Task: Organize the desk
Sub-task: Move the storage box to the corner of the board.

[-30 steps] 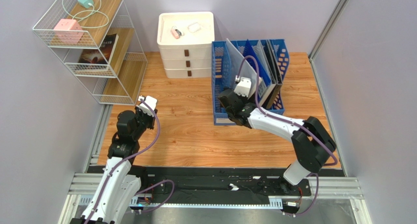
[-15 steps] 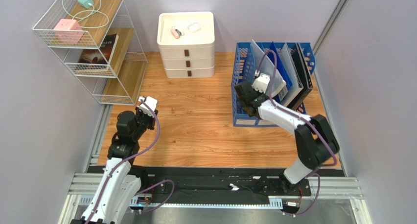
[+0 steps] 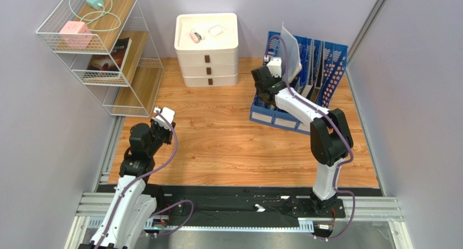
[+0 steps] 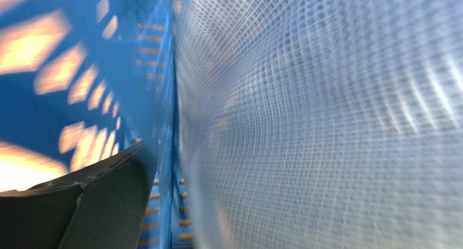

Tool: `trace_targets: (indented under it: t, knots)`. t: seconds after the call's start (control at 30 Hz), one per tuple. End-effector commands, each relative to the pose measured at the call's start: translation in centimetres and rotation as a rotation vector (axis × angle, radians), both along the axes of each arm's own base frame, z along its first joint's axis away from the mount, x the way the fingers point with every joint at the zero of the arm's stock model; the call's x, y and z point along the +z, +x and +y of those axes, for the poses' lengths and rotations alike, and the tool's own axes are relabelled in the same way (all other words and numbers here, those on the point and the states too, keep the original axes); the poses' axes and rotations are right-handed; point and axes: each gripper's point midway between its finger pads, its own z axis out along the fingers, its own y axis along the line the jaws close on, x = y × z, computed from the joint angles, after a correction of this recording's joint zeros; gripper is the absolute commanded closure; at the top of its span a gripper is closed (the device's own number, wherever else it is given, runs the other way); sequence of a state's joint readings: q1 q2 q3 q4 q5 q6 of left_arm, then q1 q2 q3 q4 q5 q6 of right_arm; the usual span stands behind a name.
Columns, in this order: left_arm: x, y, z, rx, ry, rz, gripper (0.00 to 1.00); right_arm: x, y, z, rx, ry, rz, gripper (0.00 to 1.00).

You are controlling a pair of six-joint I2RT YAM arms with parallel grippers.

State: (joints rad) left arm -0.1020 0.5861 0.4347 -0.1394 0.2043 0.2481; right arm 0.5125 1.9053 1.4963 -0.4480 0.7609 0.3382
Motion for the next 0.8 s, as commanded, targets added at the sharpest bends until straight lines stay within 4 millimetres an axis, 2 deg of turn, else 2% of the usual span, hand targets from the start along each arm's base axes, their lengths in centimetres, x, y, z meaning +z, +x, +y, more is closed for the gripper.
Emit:
trace_targets:
  t: [0.0, 0.03, 0.1, 0.2, 0.27, 0.3, 0.33, 0.37, 0.4, 0.43, 0.47, 0.5, 0.53, 0.63, 0.77]
  knots:
    - [0.5, 0.0, -0.1, -0.015, 0.003, -0.019, 0.65, 10.9, -1.5, 2.2, 0.121, 0.007, -0.182, 0.00]
    - [0.5, -0.1, -0.1, -0.014, 0.000, -0.020, 0.65, 11.7, -2.2, 3.0, 0.144, 0.003, -0.197, 0.00]
    - [0.7, -0.2, -0.2, -0.019, -0.002, -0.024, 0.65, 13.3, -3.4, 3.3, 0.156, 0.035, -0.212, 0.00]
    - [0.8, -0.3, -0.2, -0.021, 0.001, -0.028, 0.65, 14.6, -5.7, 3.5, 0.152, 0.038, -0.216, 0.00]
    - [0.9, -0.3, -0.1, -0.017, 0.003, -0.033, 0.65, 14.1, -7.8, 3.9, 0.159, 0.023, -0.200, 0.00]
    - [0.8, -0.3, -0.1, -0.017, 0.003, -0.032, 0.65, 14.8, -9.0, 3.6, 0.156, 0.030, -0.220, 0.00]
    - [0.9, -0.3, -0.1, -0.017, 0.003, -0.035, 0.65, 14.6, -10.3, 4.2, 0.172, 0.029, -0.219, 0.00]
    - [0.9, -0.3, -0.1, -0.020, 0.002, -0.035, 0.65, 13.1, -11.5, 3.8, 0.176, 0.001, -0.189, 0.00]
    - [0.9, -0.4, -0.1, -0.019, 0.004, -0.035, 0.65, 13.5, -12.6, 3.3, 0.134, 0.063, -0.216, 0.00]
    - [1.0, -0.4, -0.1, -0.016, 0.004, -0.040, 0.65, 12.8, -14.0, 2.5, 0.114, 0.052, -0.190, 0.00]
    - [1.0, -0.4, -0.1, -0.017, 0.004, -0.038, 0.65, 10.6, -15.2, 1.8, 0.110, 0.043, -0.157, 0.00]
    - [0.9, -0.4, -0.1, -0.019, 0.005, -0.037, 0.65, 10.7, -16.3, 1.5, 0.086, 0.124, -0.188, 0.00]
    - [0.9, -0.3, -0.1, -0.019, 0.005, -0.037, 0.65, 9.7, -17.4, 1.4, 0.088, 0.131, -0.178, 0.00]
    - [1.0, -0.3, -0.2, -0.022, 0.003, -0.038, 0.64, 7.1, -19.9, 0.8, 0.055, 0.193, -0.177, 0.00]
    - [0.8, -0.3, -0.2, -0.023, 0.001, -0.033, 0.65, 4.6, -21.7, 0.2, -0.010, 0.228, -0.118, 0.00]
